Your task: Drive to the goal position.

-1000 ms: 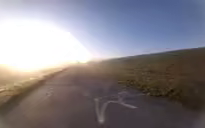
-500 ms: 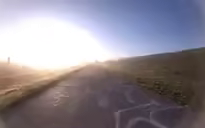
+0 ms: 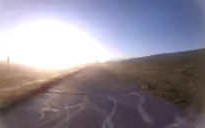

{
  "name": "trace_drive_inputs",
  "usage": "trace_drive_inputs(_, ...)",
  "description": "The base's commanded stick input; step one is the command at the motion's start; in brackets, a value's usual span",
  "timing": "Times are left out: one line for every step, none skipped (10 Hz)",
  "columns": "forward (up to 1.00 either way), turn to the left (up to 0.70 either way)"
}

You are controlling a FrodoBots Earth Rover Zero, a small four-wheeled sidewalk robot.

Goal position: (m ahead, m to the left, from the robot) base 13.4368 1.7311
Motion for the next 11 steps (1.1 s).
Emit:
trace_drive_inputs(1.0, 0.0)
trace_drive_inputs(1.0, 0.0)
trace_drive_inputs(1.0, 0.0)
trace_drive_inputs(1.0, 0.0)
trace_drive_inputs(1.0, 0.0)
trace_drive_inputs(1.0, 0.0)
trace_drive_inputs(1.0, 0.0)
trace_drive_inputs(1.0, 0.0)
trace_drive_inputs(1.0, 0.03)
trace_drive_inputs(1.0, 0.22)
trace_drive_inputs(1.0, 0.39)
